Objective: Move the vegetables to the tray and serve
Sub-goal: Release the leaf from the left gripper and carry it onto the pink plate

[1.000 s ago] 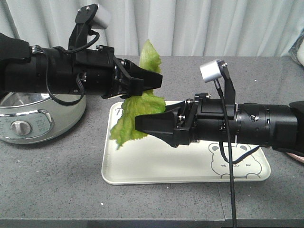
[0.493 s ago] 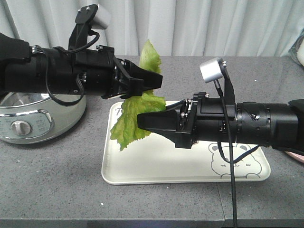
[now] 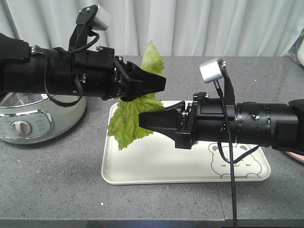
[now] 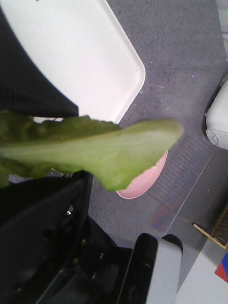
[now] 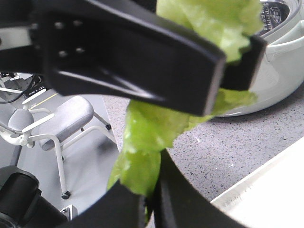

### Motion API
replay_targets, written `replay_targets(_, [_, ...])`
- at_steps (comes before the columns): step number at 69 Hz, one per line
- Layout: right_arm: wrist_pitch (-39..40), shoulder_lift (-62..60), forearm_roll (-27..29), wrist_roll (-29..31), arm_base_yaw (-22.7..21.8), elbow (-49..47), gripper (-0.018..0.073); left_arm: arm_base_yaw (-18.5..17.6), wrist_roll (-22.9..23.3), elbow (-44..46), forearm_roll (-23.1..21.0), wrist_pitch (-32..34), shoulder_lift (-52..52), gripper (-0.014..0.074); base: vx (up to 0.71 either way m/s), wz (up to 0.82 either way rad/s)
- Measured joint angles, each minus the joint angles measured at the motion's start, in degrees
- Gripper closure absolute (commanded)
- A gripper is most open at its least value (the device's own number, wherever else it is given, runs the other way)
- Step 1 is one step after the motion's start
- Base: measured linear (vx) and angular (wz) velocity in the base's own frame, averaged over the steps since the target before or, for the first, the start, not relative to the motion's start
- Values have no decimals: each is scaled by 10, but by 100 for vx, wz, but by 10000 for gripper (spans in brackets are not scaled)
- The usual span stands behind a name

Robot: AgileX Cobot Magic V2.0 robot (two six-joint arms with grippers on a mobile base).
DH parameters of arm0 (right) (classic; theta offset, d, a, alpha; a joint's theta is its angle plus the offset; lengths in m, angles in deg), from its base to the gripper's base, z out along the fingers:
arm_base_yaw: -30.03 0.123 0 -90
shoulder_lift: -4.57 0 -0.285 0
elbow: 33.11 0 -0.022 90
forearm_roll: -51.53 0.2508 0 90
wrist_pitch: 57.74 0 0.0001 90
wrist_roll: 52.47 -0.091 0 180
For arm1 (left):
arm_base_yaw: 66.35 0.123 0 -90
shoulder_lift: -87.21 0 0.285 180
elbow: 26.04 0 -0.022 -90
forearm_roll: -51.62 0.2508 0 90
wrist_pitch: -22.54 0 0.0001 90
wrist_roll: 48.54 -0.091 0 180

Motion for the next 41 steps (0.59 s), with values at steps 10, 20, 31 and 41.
replay_targets(10, [1,0,0,-2,-4,0,565,0,1,0,1,0,0,111,0,0])
replay_targets(20, [2,-6,-22,-35,-22,0,565,0,1,0,5,-5,0,110,0,0])
replay_targets(31, [24,-51,-132,-108,-58,0,565,0,1,0,26,-11,0,110,0,0])
replay_targets(41, [70,-113,-256,-205,-111,-1,565,0,1,0,43,-20,0,110,0,0])
